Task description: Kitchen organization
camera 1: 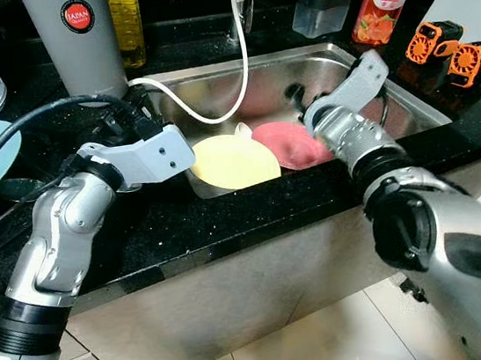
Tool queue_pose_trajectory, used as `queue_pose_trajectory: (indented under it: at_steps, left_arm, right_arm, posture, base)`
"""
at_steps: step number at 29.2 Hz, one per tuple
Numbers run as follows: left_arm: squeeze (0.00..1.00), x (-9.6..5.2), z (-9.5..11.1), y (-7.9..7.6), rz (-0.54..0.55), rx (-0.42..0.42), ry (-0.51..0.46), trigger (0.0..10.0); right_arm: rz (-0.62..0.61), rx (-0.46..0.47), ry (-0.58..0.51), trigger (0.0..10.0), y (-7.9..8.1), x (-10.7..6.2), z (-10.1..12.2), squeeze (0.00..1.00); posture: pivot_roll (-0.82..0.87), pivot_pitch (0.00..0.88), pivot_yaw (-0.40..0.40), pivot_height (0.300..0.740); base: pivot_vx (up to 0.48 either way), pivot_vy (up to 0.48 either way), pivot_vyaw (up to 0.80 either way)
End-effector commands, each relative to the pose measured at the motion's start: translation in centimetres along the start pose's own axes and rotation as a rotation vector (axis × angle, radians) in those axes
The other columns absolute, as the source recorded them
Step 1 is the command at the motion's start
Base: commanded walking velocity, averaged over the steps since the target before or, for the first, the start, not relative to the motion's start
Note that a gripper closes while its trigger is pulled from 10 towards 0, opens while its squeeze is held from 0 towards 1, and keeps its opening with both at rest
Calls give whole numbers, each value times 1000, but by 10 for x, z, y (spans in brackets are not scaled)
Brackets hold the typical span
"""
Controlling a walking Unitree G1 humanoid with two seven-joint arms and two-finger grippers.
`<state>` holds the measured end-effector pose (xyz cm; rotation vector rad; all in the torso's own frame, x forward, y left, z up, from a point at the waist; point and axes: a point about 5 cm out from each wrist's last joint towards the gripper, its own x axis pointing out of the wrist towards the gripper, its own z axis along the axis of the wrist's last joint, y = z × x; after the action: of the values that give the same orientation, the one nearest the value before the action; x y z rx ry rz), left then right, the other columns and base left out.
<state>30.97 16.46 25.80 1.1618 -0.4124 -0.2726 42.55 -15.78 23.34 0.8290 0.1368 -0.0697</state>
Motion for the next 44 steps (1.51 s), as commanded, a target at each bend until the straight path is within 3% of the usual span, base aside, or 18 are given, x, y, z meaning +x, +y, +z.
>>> queue_pose_trajectory:
  at_steps: [1,4,6,7,8,12,20,23,24,27,34,36,37,39,40,41,43,44]
  left_arm:
    - [0,2,5,-3,-4,-16,-12,10000]
    - [0,2,4,-3,-9,-15,-11,10000]
    - [0,2,3,-2,-13,-16,-10,10000]
    - [0,2,3,-2,-13,-16,-10,10000]
    - [0,2,3,-2,-17,-17,-9,10000]
    - [0,-1,-6,3,-10,-31,36,10000]
    - [0,-16,-20,10,22,-66,157,10000]
    - [0,-22,-25,13,53,-81,228,10000]
    - [0,-30,-32,14,120,-129,338,10000]
    - [0,-39,-36,13,131,-132,409,10000]
    - [0,-51,-43,9,91,-98,463,10000]
    - [0,-60,-49,8,69,-91,509,10000]
    - [0,-74,-58,4,48,-84,574,10000]
    - [0,-74,-58,4,48,-84,574,10000]
    - [0,-85,-63,1,37,-87,624,10000]
    - [0,-85,-63,1,37,-87,624,10000]
    - [0,-110,-73,-7,63,-102,753,10000]
    - [0,-110,-73,-7,63,-102,753,10000]
  right_arm:
    - [18,13,-43,10000,0,-1,12,1000]
    - [49,-5,-65,10000,0,-2,19,1000]
    - [85,-35,-71,10000,0,-3,23,200]
    - [85,-35,-71,10000,0,-3,23,200]
    - [106,-53,-76,10000,1,-4,24,0]
    - [215,-213,-70,10000,5,-10,22,0]
    - [477,-349,-59,10000,24,-36,16,0]
    - [471,-368,-56,10000,19,-38,17,0]
    - [457,-386,-65,10000,11,-42,23,0]
    - [440,-406,-65,10000,4,-43,29,0]
    - [408,-443,-43,10000,-9,-45,33,0]
    - [398,-460,-19,10000,-15,-47,30,0]
    - [387,-478,1,10000,-20,-49,28,0]
    - [387,-478,1,10000,-20,-49,28,0]
    - [380,-488,13,10000,-24,-51,26,0]
    - [380,-488,13,10000,-24,-51,26,0]
    - [366,-491,22,10000,-27,-50,25,0]
    - [366,-491,22,10000,-27,-50,25,0]
  posture:
    - [222,39,-118,740]
    - [214,36,-110,740]
    - [204,33,-100,740]
    - [204,33,-100,740]
    - [199,33,-96,740]
    - [182,27,-80,740]
    - [177,24,-78,740]
    - [177,24,-78,740]
    - [184,24,-74,740]
    - [194,26,-73,740]
    - [202,25,-74,740]
    - [209,26,-72,740]
    - [219,29,-70,740]
    - [219,29,-70,740]
    - [219,29,-70,740]
    - [219,29,-70,740]
    - [233,35,-71,740]
    - [233,35,-71,740]
  base:
    - [0,0,0]
    - [0,0,0]
    - [0,0,0]
    - [0,0,0]
    - [0,0,0]
    - [0,0,0]
    - [0,0,0]
    - [0,0,0]
    - [0,0,0]
    - [0,0,0]
    - [0,0,0]
    - [0,0,0]
    - [0,0,0]
    - [0,0,0]
    - [0,0,0]
    - [0,0,0]
    - [0,0,0]
    - [0,0,0]
